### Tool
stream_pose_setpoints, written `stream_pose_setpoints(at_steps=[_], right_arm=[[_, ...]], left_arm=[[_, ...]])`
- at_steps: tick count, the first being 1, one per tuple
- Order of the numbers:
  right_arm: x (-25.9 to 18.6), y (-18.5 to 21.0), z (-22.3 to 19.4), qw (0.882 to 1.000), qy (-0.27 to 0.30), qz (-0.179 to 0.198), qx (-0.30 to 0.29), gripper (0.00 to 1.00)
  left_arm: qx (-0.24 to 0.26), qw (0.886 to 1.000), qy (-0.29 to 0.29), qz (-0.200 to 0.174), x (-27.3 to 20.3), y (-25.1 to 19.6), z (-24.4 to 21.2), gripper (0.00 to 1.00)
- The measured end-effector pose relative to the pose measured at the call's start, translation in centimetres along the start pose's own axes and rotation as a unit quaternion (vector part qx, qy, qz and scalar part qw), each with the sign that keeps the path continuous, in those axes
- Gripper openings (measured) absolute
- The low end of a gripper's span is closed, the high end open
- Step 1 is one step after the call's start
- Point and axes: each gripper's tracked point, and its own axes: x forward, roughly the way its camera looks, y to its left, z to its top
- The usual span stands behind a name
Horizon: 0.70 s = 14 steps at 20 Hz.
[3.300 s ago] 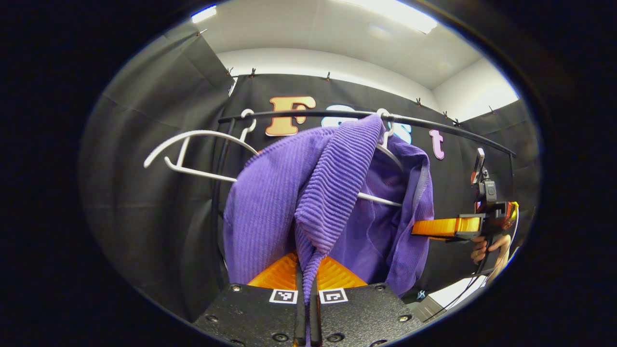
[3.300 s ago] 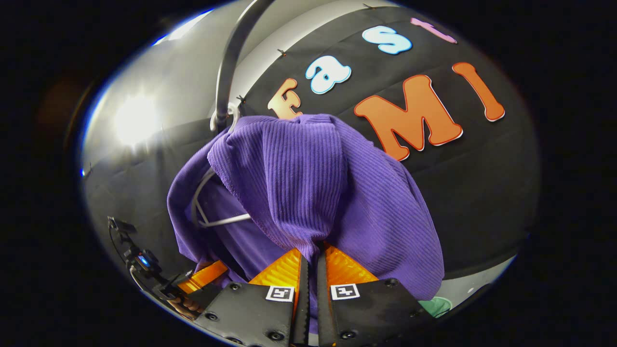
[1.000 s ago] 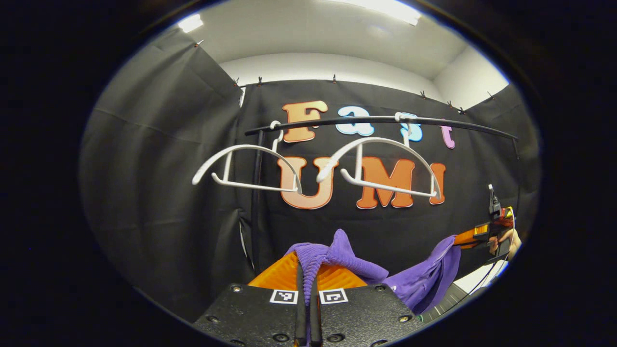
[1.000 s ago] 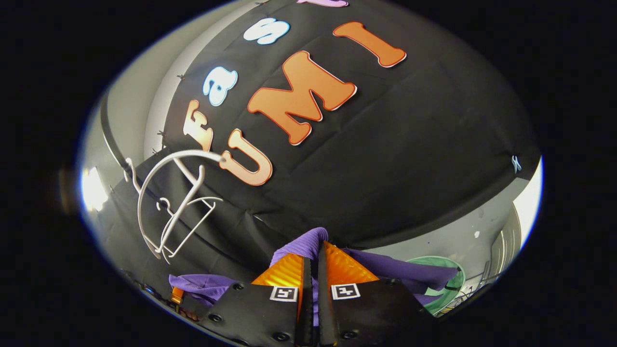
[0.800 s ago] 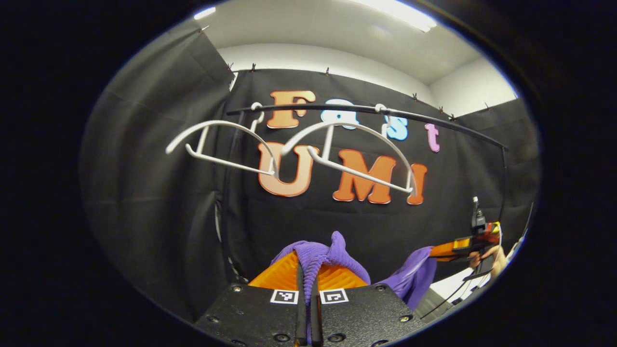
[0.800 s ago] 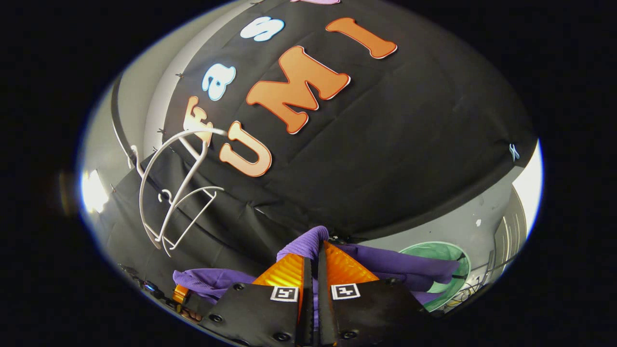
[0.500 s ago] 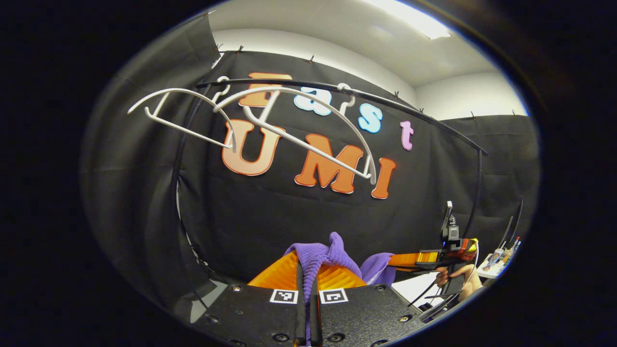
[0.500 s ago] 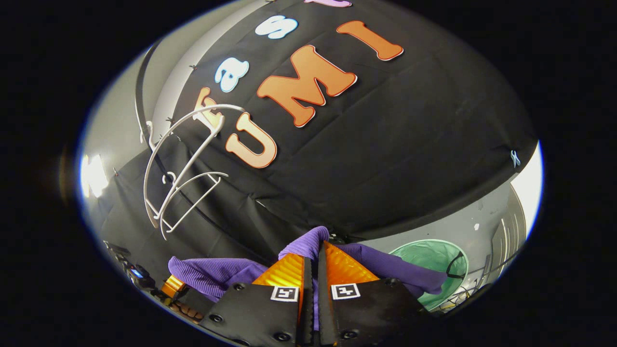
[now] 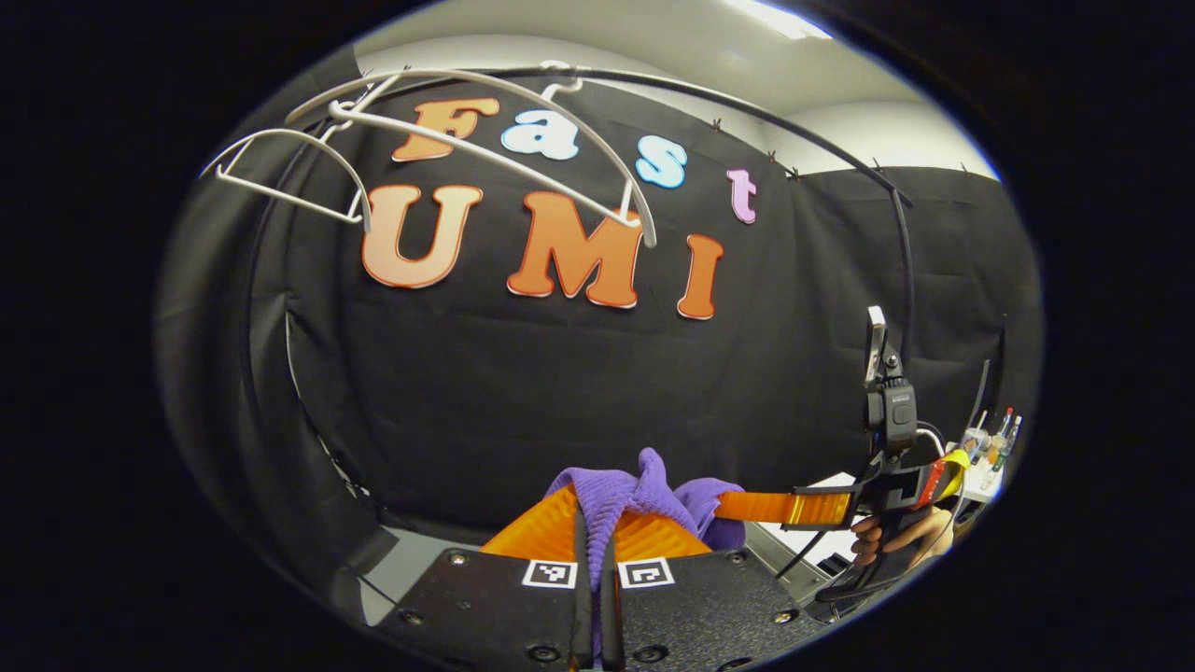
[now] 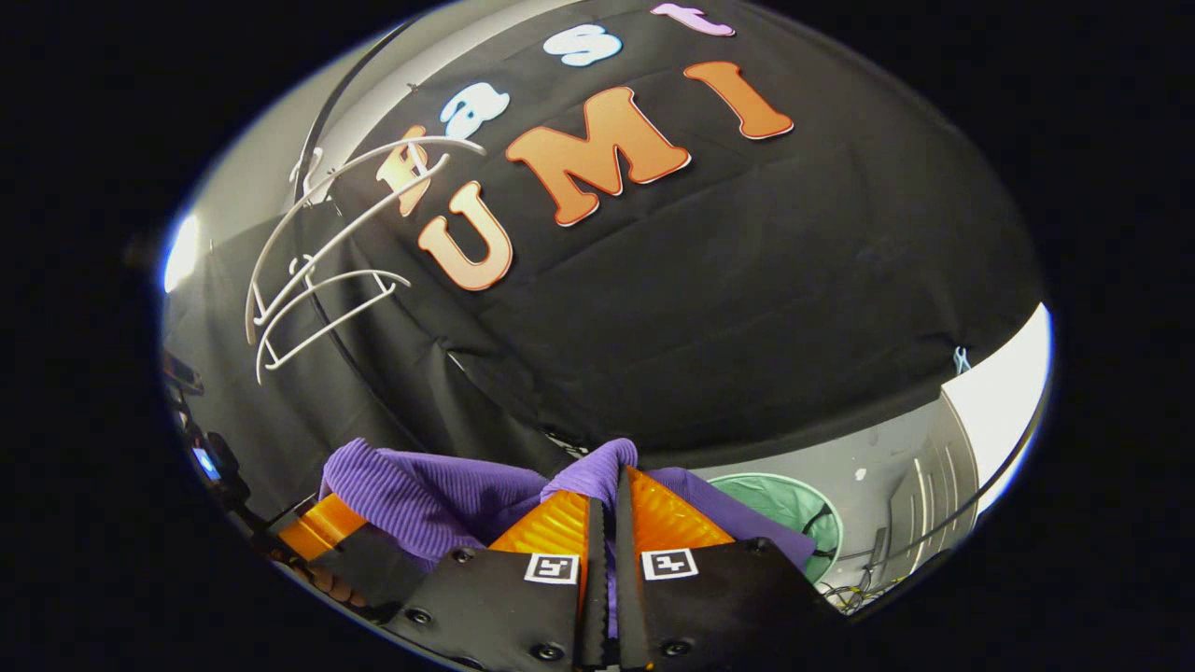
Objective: Grasp the clothes on the hanger with both hands and then place them into the laundry hamper below.
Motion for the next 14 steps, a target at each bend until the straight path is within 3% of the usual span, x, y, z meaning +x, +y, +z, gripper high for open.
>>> stream_pose_setpoints(at_steps=[3, 9, 14], right_arm=[[0.9, -2.5, -2.8, 0.999, 0.002, -0.033, -0.01, 0.11], [2.1, -8.1, -8.5, 0.995, 0.024, -0.096, -0.026, 0.11], [3.6, -11.7, -12.9, 0.989, 0.055, -0.132, -0.029, 0.12]], left_arm=[[-0.022, 0.999, 0.029, -0.002, 1.6, -0.8, -4.1, 0.03], [-0.015, 0.996, 0.089, 0.026, 3.8, -0.1, -10.8, 0.03], [-0.045, 0.984, 0.166, 0.047, 4.5, 2.0, -18.5, 0.04]])
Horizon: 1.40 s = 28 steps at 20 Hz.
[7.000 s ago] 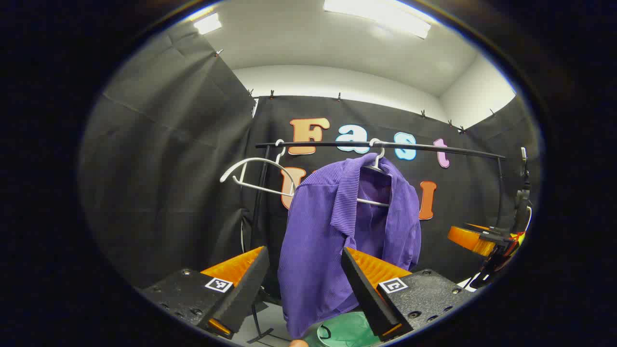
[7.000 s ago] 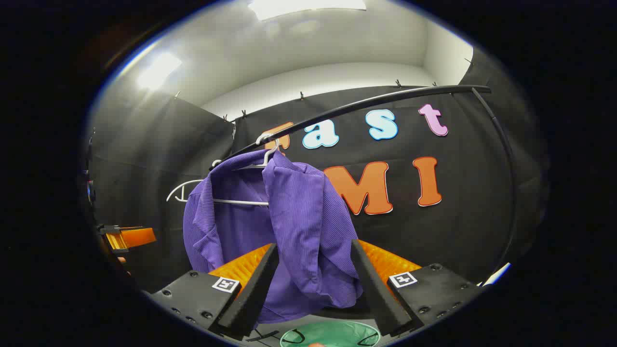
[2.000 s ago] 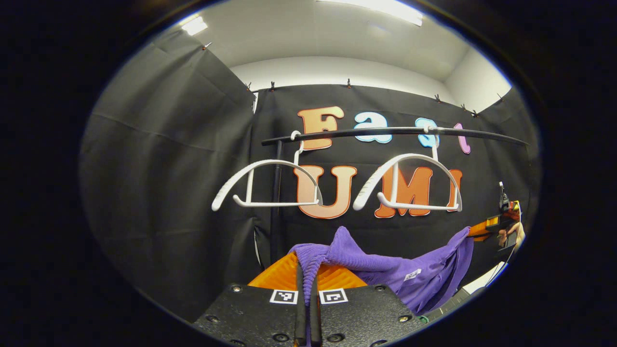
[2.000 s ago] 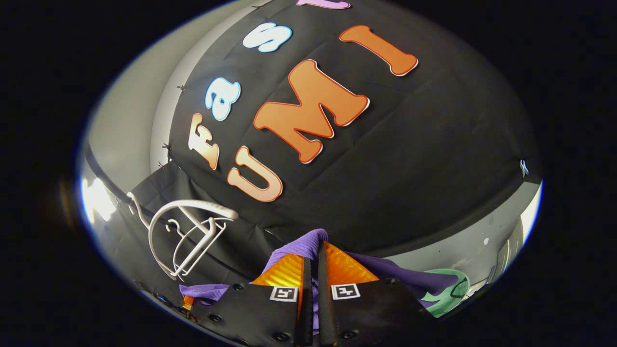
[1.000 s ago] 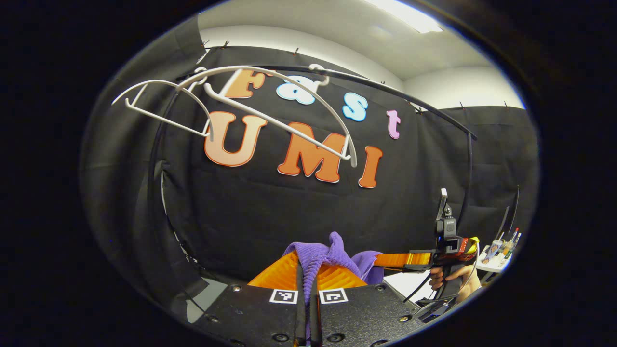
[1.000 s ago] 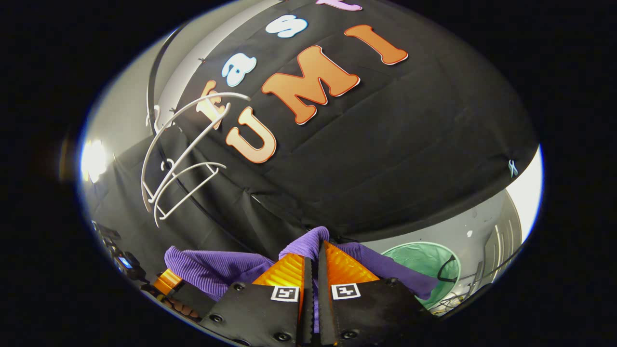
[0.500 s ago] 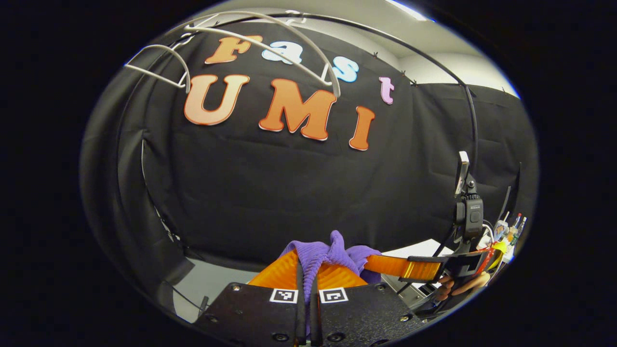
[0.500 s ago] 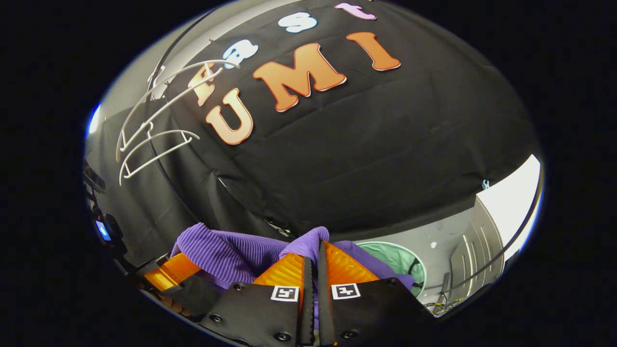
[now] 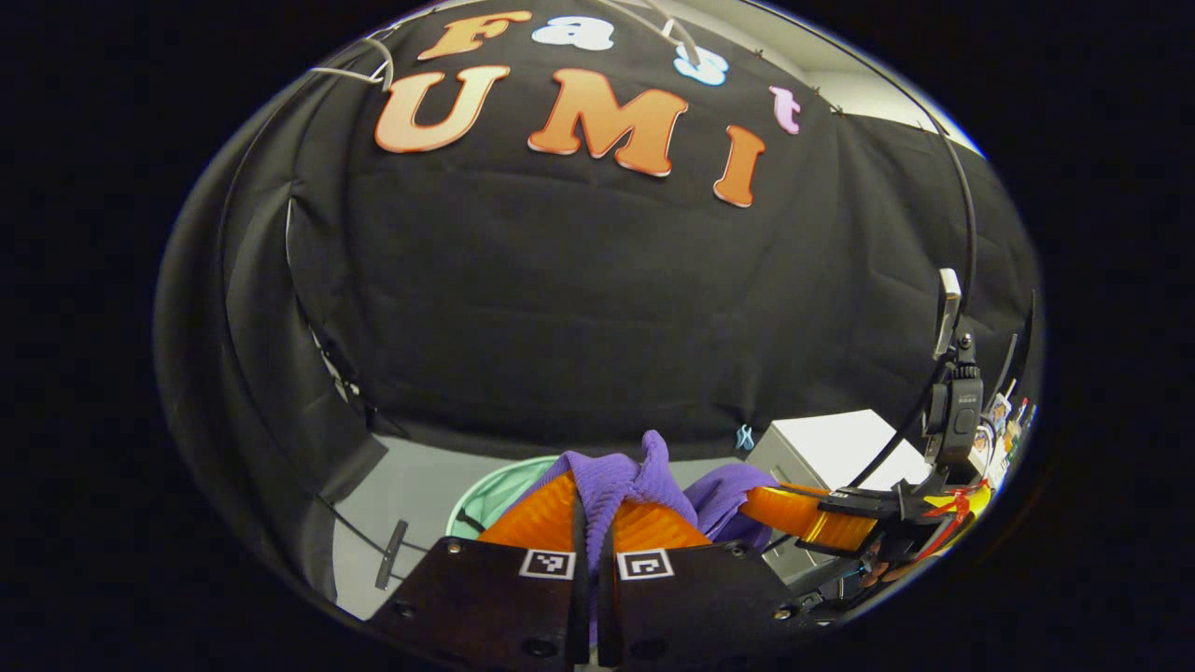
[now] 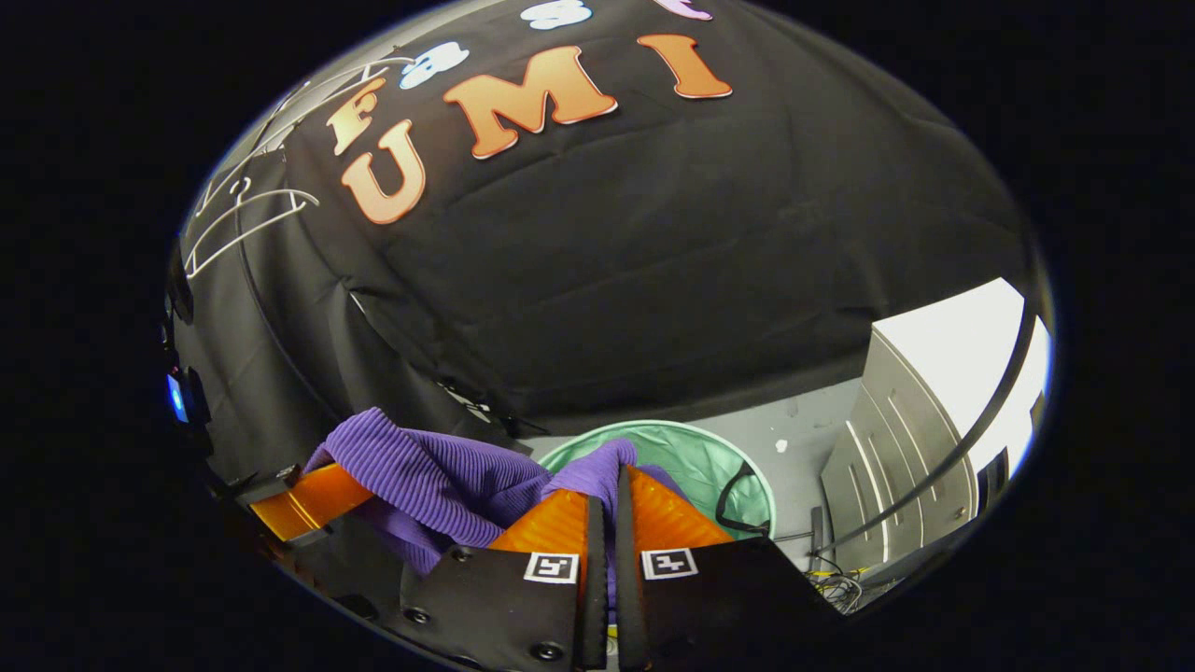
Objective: Grasp the clothes on the hanger with both hands and then place them into the laundry hamper below.
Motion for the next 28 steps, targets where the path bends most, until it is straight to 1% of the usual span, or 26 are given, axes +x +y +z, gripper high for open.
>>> stream_pose_setpoints(at_steps=[4, 10, 12, 13, 14, 16, 19, 20, 21, 22, 23, 24, 25, 26, 28], right_arm=[[2.5, -2.7, -3.8, 0.999, 0.032, -0.025, -0.024, 0.12], [5.7, -5.3, -8.2, 0.994, 0.079, -0.058, -0.056, 0.12], [6.4, -5.9, -9.8, 0.991, 0.093, -0.071, -0.065, 0.13], [6.8, -6.1, -10.4, 0.99, 0.102, -0.076, -0.068, 0.13], [7.2, -6.3, -11.1, 0.988, 0.11, -0.081, -0.072, 0.13], [8.1, -7.0, -12.6, 0.986, 0.125, -0.089, -0.069, 0.13], [8.4, -8.4, -15.0, 0.98, 0.159, -0.104, -0.056, 0.14], [8.6, -8.7, -15.5, 0.979, 0.166, -0.105, -0.055, 0.07], [8.9, -8.7, -15.7, 0.979, 0.167, -0.103, -0.052, 0.12], [9.0, -8.5, -15.6, 0.98, 0.164, -0.102, -0.046, 0.26], [8.7, -8.7, -15.4, 0.98, 0.161, -0.104, -0.047, 0.25], [8.5, -9.0, -15.1, 0.98, 0.157, -0.109, -0.05, 0.25], [8.1, -9.1, -15.0, 0.98, 0.156, -0.114, -0.052, 0.25], [7.8, -8.8, -14.9, 0.98, 0.156, -0.111, -0.048, 0.25], [7.4, -8.8, -15.2, 0.981, 0.154, -0.113, -0.044, 0.37]], left_arm=[[-0.018, 0.998, 0.062, 0.013, 2.7, 1.2, -5.5, 0.04], [-0.017, 0.991, 0.13, 0.04, 6.0, 3.6, -10.7, 0.04], [-0.008, 0.986, 0.154, 0.062, 6.4, 4.7, -12.6, 0.02], [-0.002, 0.983, 0.165, 0.076, 6.7, 5.5, -13.7, 0.04], [-0.001, 0.981, 0.176, 0.085, 7.1, 6.1, -14.7, 0.04], [-0.01, 0.975, 0.201, 0.089, 7.3, 6.3, -16.8, 0.05], [-0.018, 0.97, 0.227, 0.089, 7.6, 6.8, -18.9, 0.09], [-0.02, 0.969, 0.232, 0.087, 7.8, 6.8, -19.1, 0.11], [-0.021, 0.968, 0.234, 0.09, 7.8, 6.8, -19.3, 0.08], [-0.024, 0.967, 0.237, 0.088, 7.6, 6.7, -19.3, 0.16], [-0.026, 0.967, 0.239, 0.088, 7.5, 6.6, -19.6, 0.23], [-0.028, 0.966, 0.24, 0.087, 7.4, 6.5, -19.5, 0.25], [-0.028, 0.967, 0.241, 0.084, 7.3, 6.3, -19.5, 0.29], [-0.026, 0.967, 0.241, 0.083, 7.0, 6.0, -19.4, 0.31], [-0.023, 0.968, 0.237, 0.08, 6.4, 5.7, -18.8, 0.31]])
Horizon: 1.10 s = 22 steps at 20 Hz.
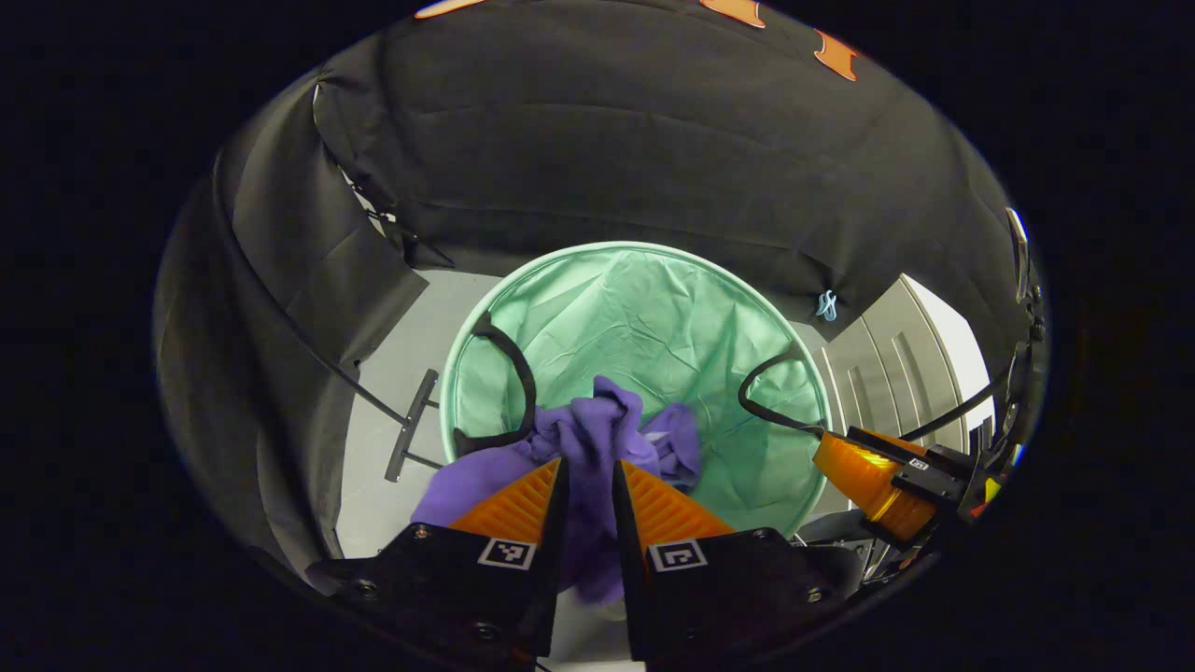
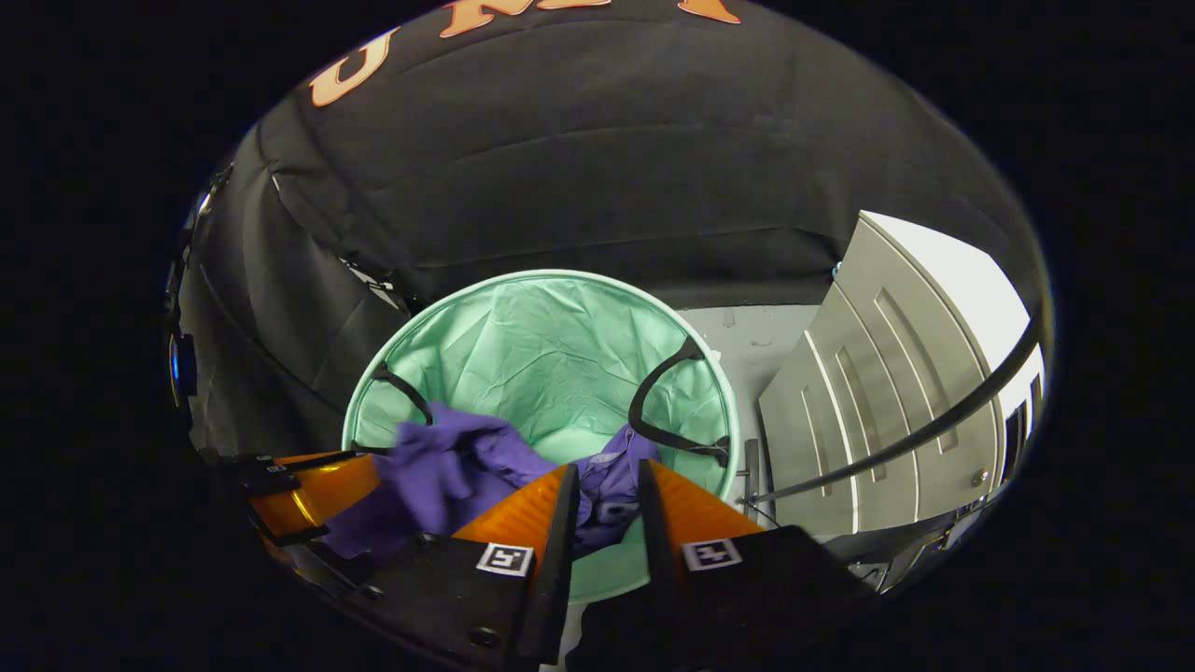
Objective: Grasp the clothes on the hanger with both hands and then place them into the laundry hamper below.
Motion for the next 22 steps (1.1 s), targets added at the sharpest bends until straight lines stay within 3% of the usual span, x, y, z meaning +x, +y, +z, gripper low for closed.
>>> stream_pose_setpoints(at_steps=[1, 3, 4, 5, 8, 9, 10, 11, 17, 22], right_arm=[[-0.4, -0.1, -0.1, 1.0, -0.001, -0.001, 0.001, 0.48], [-1.5, 0.6, 0.6, 1.0, -0.012, 0.016, 0.011, 0.51], [-2.2, 0.7, 1.3, 0.999, -0.023, 0.018, 0.013, 0.62], [-3.0, 0.4, 1.7, 0.999, -0.033, 0.017, 0.014, 0.65], [-6.3, 0.4, 3.4, 0.997, -0.068, 0.014, 0.015, 0.77], [-7.6, 0.3, 4.0, 0.996, -0.082, 0.012, 0.014, 0.87], [-8.6, 0.3, 4.4, 0.996, -0.093, 0.009, 0.015, 0.98], [-9.8, 0.2, 5.1, 0.994, -0.108, 0.004, 0.017, 0.99], [-16.3, 0.8, 7.2, 0.985, -0.169, 0.005, 0.013, 0.99], [-22.3, 0.7, 9.1, 0.975, -0.223, 0.004, 0.002, 0.99]], left_arm=[[0.002, 1.0, -0.003, -0.003, -0.2, -0.2, 0.1, 0.42], [0.002, 1.0, -0.018, -0.011, -1.3, -0.4, 0.8, 0.61], [-0.001, 1.0, -0.025, -0.008, -1.8, -0.2, 1.3, 0.7], [-0.002, 0.999, -0.035, -0.005, -2.4, 0.1, 1.8, 0.8], [0.003, 0.998, -0.067, 0.003, -5.3, 0.7, 3.4, 0.82], [0.004, 0.997, -0.079, 0.005, -6.3, 0.5, 3.8, 0.88], [0.004, 0.996, -0.091, 0.007, -7.1, 0.6, 4.1, 0.89], [0.003, 0.995, -0.101, 0.006, -8.1, 0.6, 4.1, 0.96], [0.008, 0.986, -0.165, 0.012, -14.5, 2.3, 5.6, 0.96], [0.028, 0.97, -0.24, 0.023, -21.3, 2.8, 8.2, 0.95]])
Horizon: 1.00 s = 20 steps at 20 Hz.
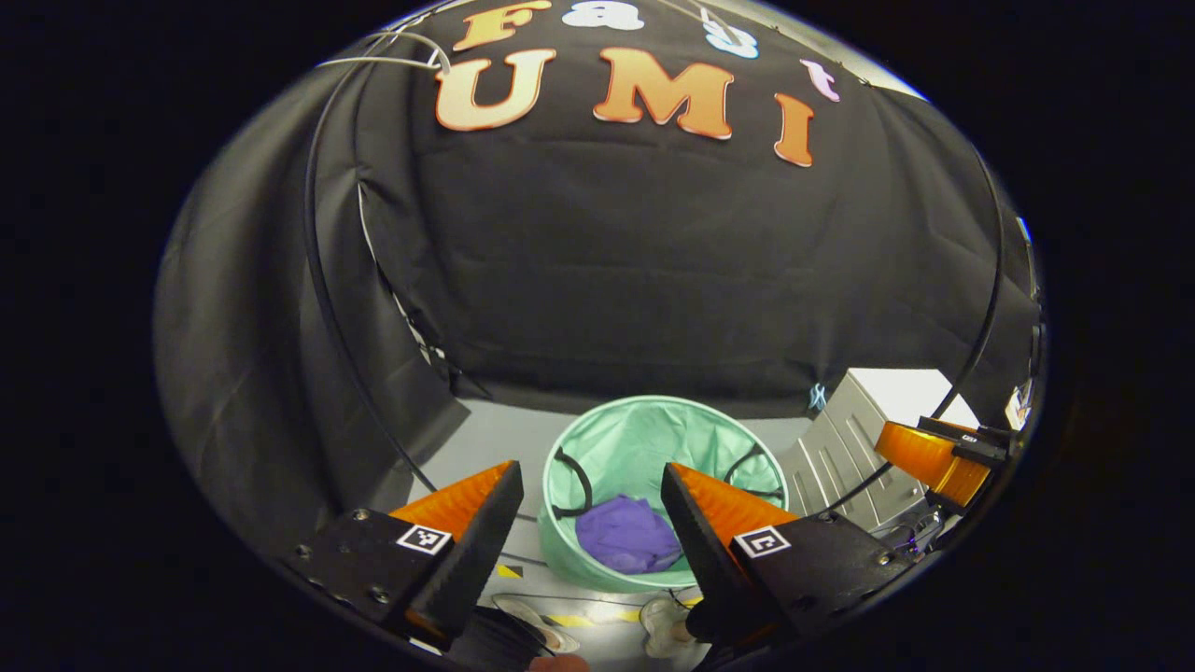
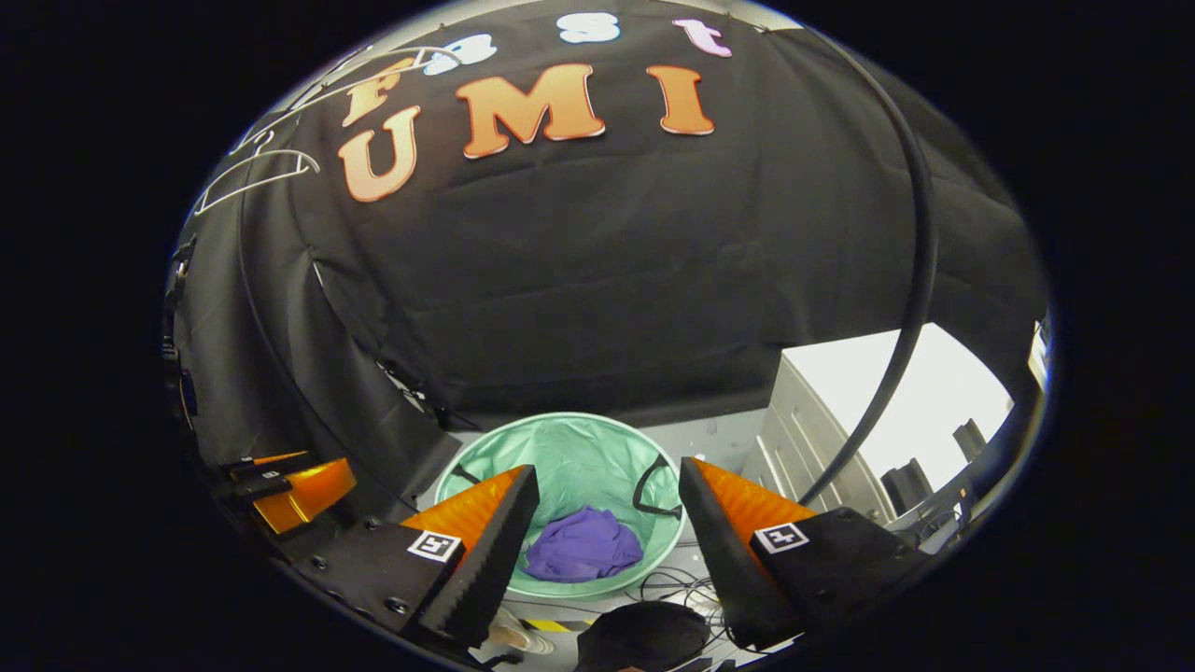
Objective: Grasp the clothes on the hanger with both hands and then place them into the laundry hamper below.
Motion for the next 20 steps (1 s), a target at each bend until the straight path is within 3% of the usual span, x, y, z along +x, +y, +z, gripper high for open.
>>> stream_pose_setpoints(at_steps=[7, 14, 17, 18, 19, 20], right_arm=[[-6.0, -1.4, 6.8, 0.997, -0.077, -0.002, 0.002, 0.99], [-11.6, -3.6, 12.3, 0.99, -0.137, -0.015, 0.006, 0.98], [-13.5, -3.9, 14.5, 0.986, -0.164, -0.02, -0.005, 0.92], [-14.2, -3.7, 15.3, 0.984, -0.174, -0.019, -0.008, 0.98], [-14.9, -3.5, 16.1, 0.983, -0.183, -0.017, -0.009, 0.98], [-15.4, -3.2, 16.7, 0.981, -0.193, -0.012, -0.007, 0.89]], left_arm=[[-0.004, 0.994, -0.112, 0.001, -6.1, 0.0, 8.1, 0.96], [-0.022, 0.977, -0.21, 0.012, -11.5, 1.2, 15.4, 0.94], [-0.022, 0.972, -0.232, 0.022, -13.1, 2.8, 16.6, 0.96], [-0.022, 0.971, -0.238, 0.027, -13.8, 3.3, 17.1, 0.99], [-0.024, 0.969, -0.245, 0.031, -14.5, 3.6, 17.5, 0.99], [-0.026, 0.966, -0.254, 0.037, -15.2, 4.2, 17.9, 0.99]])
